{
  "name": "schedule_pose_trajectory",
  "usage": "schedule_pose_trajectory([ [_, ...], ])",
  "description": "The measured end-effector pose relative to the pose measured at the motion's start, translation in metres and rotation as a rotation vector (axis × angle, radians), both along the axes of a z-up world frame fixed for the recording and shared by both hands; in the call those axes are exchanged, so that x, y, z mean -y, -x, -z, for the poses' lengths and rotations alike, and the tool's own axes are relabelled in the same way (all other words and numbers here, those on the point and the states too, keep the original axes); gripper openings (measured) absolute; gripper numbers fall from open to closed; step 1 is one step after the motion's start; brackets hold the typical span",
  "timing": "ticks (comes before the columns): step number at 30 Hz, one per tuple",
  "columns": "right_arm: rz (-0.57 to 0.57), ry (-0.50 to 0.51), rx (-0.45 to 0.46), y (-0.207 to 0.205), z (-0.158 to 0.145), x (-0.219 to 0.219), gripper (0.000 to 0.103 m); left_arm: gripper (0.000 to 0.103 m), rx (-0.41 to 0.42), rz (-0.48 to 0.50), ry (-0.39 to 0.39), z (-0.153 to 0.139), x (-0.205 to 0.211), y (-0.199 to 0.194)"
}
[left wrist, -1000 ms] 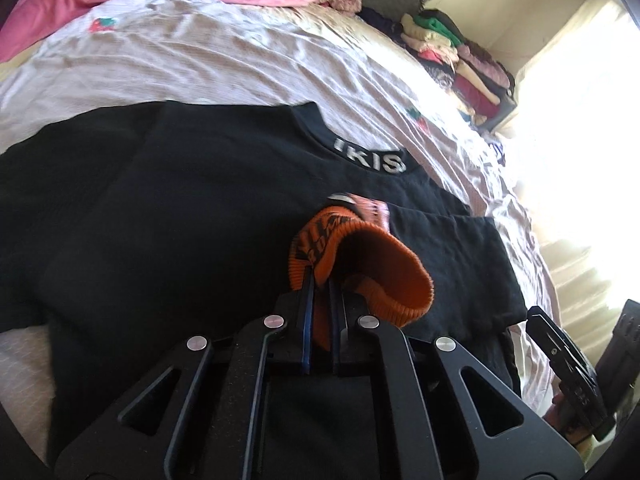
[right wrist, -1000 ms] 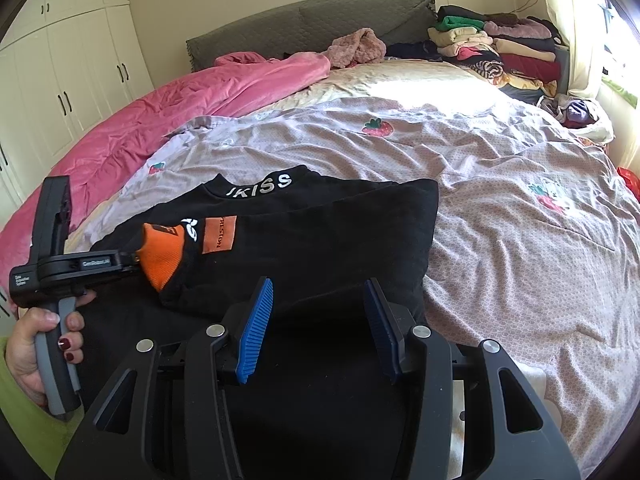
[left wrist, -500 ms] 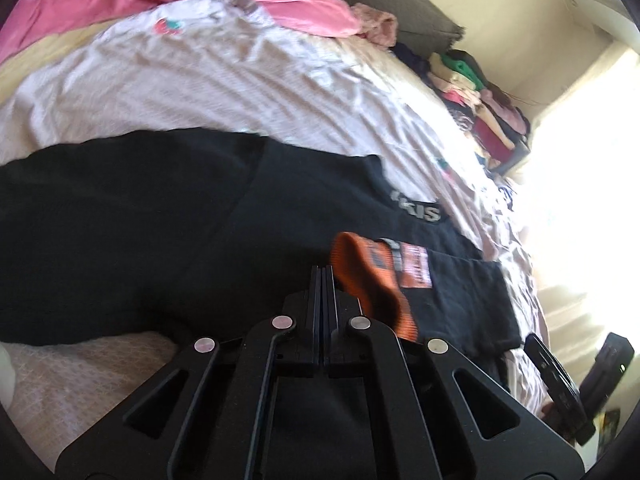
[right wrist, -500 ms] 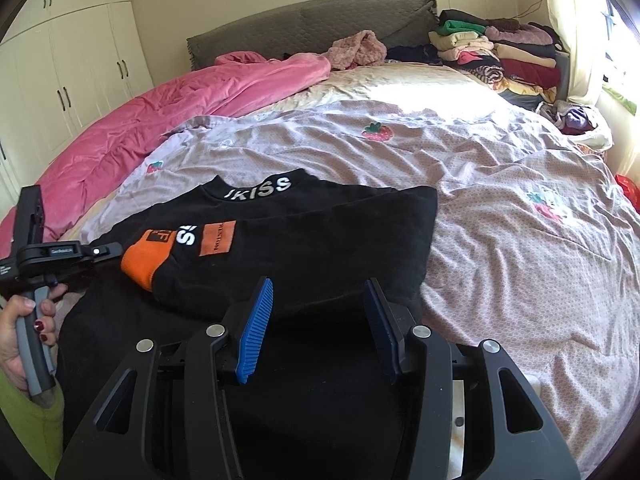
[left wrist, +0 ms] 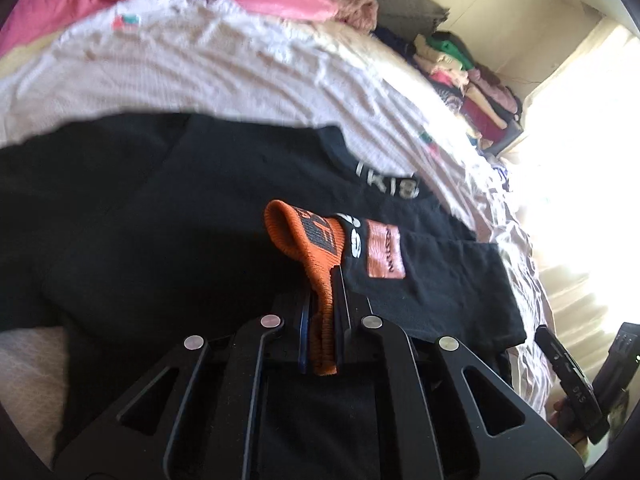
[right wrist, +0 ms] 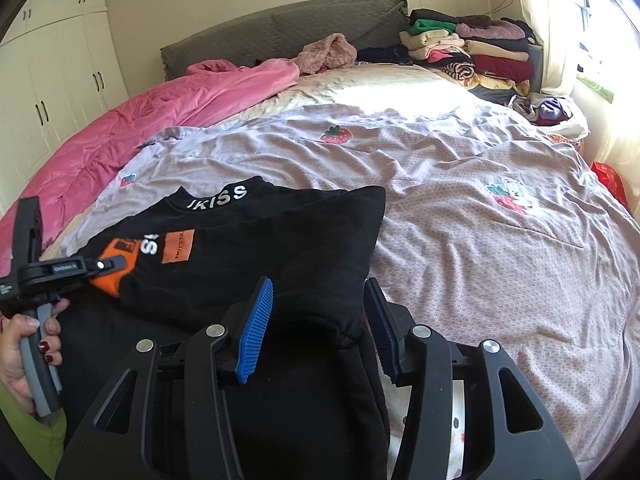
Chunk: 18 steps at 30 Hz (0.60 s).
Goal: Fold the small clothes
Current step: 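Drag the held cuff along the body with the left gripper and release it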
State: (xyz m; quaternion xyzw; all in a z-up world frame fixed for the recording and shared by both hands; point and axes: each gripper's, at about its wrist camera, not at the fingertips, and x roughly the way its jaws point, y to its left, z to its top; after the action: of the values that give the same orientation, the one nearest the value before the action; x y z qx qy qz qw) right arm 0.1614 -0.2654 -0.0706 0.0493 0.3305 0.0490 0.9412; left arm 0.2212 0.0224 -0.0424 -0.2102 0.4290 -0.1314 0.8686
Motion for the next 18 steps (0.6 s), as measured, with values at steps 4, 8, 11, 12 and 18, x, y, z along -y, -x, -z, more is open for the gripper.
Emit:
schedule_pose_trajectory([
  [4, -0.012, -0.001, -0.008, -0.002, 0.003, -0.006, 0.046, 0.003, 0.093, -0.051, -0.109, -0.021, -0.011, 0.01],
  [8, -0.027, 0.006, -0.022, -0.004, 0.007, -0.012, 0.046, 0.008, 0.037, -0.052, -0.128, -0.011, -0.023, 0.004],
  [11, -0.034, 0.014, -0.018, -0.004, 0.006, -0.017, 0.046, 0.009, 0.04, -0.1, -0.123, -0.01, -0.039, 0.008],
  [12, -0.037, 0.018, -0.016, -0.004, 0.005, -0.018, 0.046, 0.009, 0.056, -0.117, -0.126, -0.014, -0.044, 0.011],
  [18, -0.049, 0.028, -0.01, -0.008, 0.004, -0.025, 0.048, 0.009, 0.145, -0.115, -0.155, -0.044, -0.04, 0.025],
])
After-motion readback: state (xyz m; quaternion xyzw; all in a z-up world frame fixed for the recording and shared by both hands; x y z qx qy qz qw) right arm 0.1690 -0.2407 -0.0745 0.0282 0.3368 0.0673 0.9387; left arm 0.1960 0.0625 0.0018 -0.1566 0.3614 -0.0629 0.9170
